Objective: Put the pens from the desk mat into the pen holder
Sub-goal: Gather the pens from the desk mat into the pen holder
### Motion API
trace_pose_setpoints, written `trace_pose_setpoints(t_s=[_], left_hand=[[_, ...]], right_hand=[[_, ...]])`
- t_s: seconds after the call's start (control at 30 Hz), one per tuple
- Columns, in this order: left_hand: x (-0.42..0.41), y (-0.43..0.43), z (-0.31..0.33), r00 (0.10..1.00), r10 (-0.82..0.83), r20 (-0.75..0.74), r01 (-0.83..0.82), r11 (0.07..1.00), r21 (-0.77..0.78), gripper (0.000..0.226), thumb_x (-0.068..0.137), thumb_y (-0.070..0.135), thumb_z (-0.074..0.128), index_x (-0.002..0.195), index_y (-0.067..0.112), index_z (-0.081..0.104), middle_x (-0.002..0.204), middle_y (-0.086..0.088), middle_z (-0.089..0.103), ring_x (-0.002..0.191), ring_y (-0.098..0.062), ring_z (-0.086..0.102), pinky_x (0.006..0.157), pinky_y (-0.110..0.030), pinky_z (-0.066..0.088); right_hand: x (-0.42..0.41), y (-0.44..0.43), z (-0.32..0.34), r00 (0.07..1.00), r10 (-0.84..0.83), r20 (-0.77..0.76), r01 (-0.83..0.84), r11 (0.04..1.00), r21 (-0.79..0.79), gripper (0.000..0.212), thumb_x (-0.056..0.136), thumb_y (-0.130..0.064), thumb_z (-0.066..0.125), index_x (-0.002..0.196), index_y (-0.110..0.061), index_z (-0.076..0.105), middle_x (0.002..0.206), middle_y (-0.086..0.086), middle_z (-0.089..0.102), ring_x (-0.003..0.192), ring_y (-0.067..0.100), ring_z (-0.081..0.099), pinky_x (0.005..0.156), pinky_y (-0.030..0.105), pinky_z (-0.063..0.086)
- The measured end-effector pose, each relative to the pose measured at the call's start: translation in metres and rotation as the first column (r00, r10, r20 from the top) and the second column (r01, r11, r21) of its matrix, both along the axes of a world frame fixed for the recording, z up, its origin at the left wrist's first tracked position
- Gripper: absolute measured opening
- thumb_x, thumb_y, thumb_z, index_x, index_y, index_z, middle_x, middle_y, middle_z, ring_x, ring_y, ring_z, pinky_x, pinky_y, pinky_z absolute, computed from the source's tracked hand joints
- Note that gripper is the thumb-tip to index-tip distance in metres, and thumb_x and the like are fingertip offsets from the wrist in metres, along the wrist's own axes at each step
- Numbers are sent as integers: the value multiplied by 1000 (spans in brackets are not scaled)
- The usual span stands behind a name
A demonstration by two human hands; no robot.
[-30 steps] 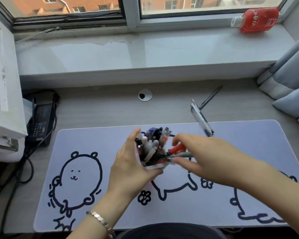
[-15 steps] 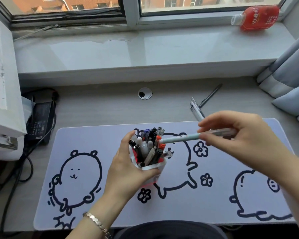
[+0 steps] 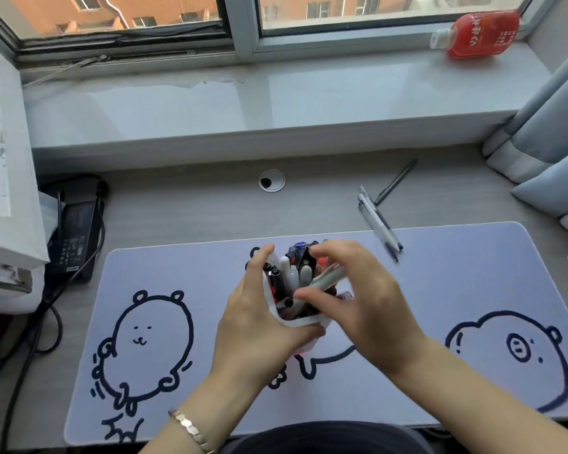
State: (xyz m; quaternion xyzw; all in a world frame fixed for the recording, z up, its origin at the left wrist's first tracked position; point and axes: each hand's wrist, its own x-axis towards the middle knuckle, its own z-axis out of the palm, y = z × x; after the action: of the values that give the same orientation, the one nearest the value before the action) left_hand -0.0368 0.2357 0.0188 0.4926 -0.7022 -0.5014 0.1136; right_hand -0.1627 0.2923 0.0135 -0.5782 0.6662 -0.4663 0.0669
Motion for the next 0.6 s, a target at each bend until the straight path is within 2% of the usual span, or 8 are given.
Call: trace_pose_setpoints(t_s=[0.07, 0.17, 0.33, 0.4, 0.47, 0.5, 0.53, 0.6], left_hand=[[-1, 0, 0, 1000, -9, -10, 9, 1000, -20, 96, 44, 41, 79, 120, 59, 24, 117, 17, 58, 114, -11, 53, 95, -39, 48], [-3, -2, 1, 1000, -28, 5, 28, 998, -53, 90, 44, 45, 74, 116, 65, 23, 120, 19, 57, 118, -7, 48, 98, -35, 45], [-11, -7, -5, 995, -87, 55, 93, 987, -132, 94, 54, 39, 81, 123, 57, 19, 120, 12, 56, 110, -17, 53, 90, -39, 48], [-17, -11, -9, 995, -75, 58, 81, 991, -104, 94, 49, 42, 79, 121, 57, 21, 116, 14, 56, 111, -16, 51, 89, -40, 50], [-21, -17, -13, 1000, 6, 3, -6, 1000, -27, 88, 47, 42, 81, 116, 57, 28, 106, 22, 58, 106, -5, 55, 88, -28, 50], [-22, -20, -15, 999, 42, -27, -42, 999, -4, 87, 48, 38, 85, 112, 56, 30, 99, 28, 56, 100, 7, 55, 84, -16, 47], [-22, -22, -15, 996, 69, -50, -69, 998, 2, 87, 49, 34, 87, 111, 55, 29, 93, 34, 51, 92, 19, 52, 77, -5, 42], [-21, -24, -13, 995, 86, -57, -87, 996, -13, 90, 50, 31, 88, 112, 55, 26, 89, 42, 41, 79, 38, 39, 67, 4, 35]], right_hand=[[8, 2, -10, 992, -47, -120, 49, 999, 7, 36, 90, -34, 51, 119, -13, 49, 123, -7, 59, 113, 15, 47, 96, 31, 39], [13, 12, -15, 956, -39, -291, 71, 992, 100, 45, 98, -40, 26, 130, -14, 42, 141, 3, 39, 134, 24, 28, 103, 42, 28], [5, 5, -17, 908, 73, -413, 96, 922, 375, 72, 90, -61, 11, 141, -11, 22, 150, 2, 19, 142, 13, 1, 110, 46, 9], [-4, -5, -17, 926, 192, -327, -36, 903, 428, 80, 87, -65, 8, 142, -9, 22, 150, 1, 14, 140, 11, 3, 110, 44, 8], [-21, -15, -14, 962, 270, 28, -258, 878, 404, 80, 86, -64, 13, 139, -8, 32, 149, -3, 16, 137, 5, 8, 113, 32, 7], [-32, -19, -12, 961, 220, 167, -266, 901, 342, 73, 87, -60, 22, 135, -7, 41, 145, -3, 26, 135, 4, 17, 113, 27, 12], [-45, -24, -13, 966, 105, 234, -172, 943, 285, 60, 90, -50, 34, 128, -7, 50, 138, -2, 39, 128, 4, 31, 111, 25, 22], [-77, -33, -26, 962, -207, 177, 149, 944, 294, 31, 90, -22, 51, 115, -7, 60, 118, 2, 57, 108, 11, 51, 100, 32, 39]])
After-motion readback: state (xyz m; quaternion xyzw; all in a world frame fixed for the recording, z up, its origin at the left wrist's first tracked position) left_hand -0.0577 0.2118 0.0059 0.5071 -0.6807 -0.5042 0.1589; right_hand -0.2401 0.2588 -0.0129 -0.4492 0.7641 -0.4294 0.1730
